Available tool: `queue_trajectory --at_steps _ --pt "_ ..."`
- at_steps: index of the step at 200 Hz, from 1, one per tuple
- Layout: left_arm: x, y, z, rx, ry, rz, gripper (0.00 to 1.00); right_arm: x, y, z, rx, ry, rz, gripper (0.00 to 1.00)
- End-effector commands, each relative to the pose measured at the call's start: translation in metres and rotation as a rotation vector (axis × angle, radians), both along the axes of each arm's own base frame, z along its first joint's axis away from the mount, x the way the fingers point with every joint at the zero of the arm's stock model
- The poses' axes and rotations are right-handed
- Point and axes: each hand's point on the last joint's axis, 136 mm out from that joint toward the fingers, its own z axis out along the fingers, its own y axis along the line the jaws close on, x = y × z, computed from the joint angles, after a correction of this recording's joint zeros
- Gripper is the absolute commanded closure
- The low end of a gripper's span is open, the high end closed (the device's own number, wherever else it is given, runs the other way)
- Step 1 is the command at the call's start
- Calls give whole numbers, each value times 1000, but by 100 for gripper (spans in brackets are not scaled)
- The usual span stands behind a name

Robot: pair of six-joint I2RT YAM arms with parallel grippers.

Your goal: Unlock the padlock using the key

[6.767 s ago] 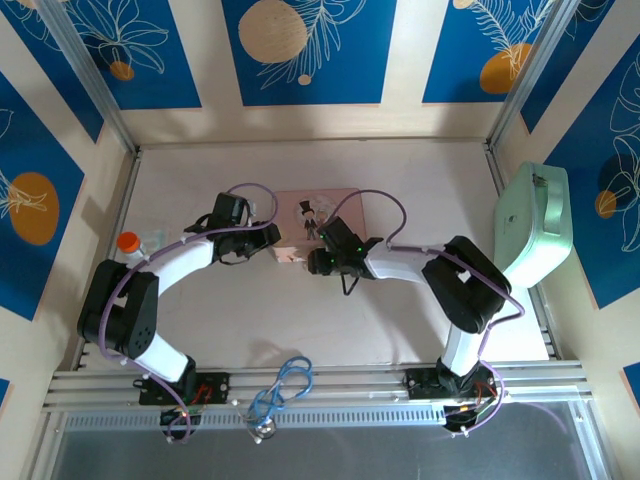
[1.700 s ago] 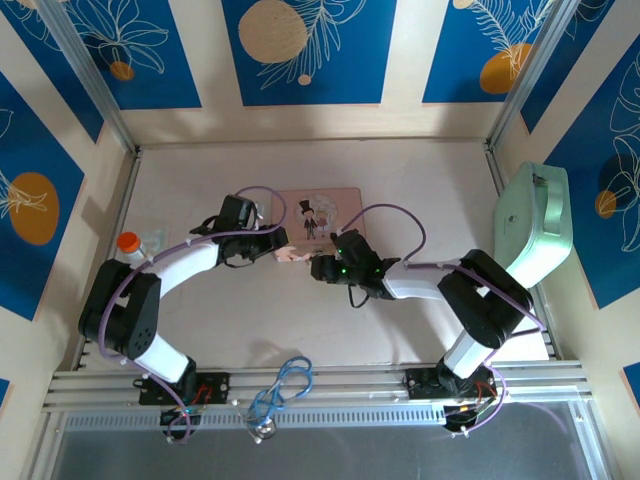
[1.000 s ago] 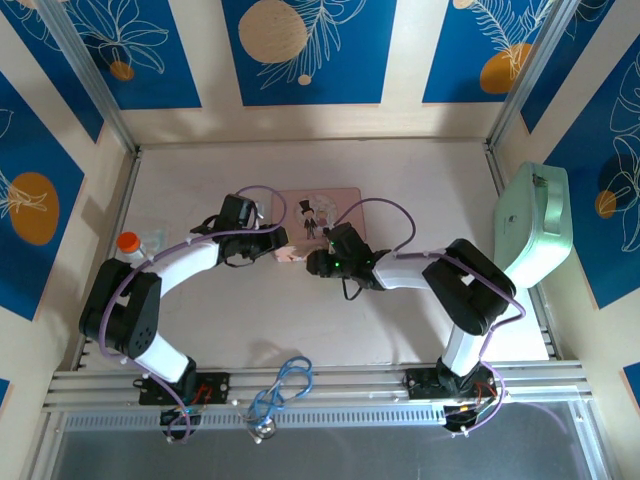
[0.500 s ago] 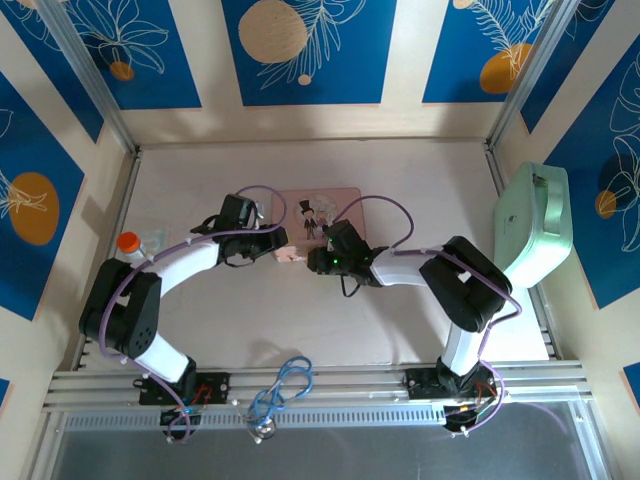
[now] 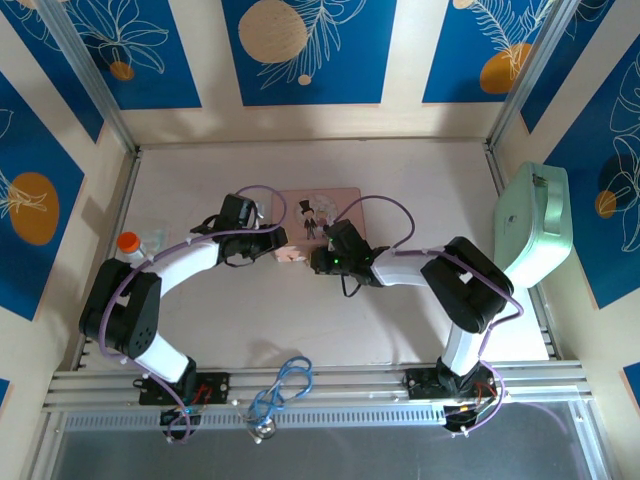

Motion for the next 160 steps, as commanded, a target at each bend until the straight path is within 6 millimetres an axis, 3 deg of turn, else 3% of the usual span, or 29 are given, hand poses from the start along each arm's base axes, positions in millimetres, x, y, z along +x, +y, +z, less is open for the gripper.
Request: queue_trajectory --at_steps 1,49,160 --pt "0 10 -12 34 41 36 51 -14 -12 -16 -26 78 -8 92" --pt "0 14 -13 40 45 54 51 -20 -11 -12 10 96 0 100" --pt "-2 21 -20 32 72 70 53 -21 -12 -3 161 131 -1 100"
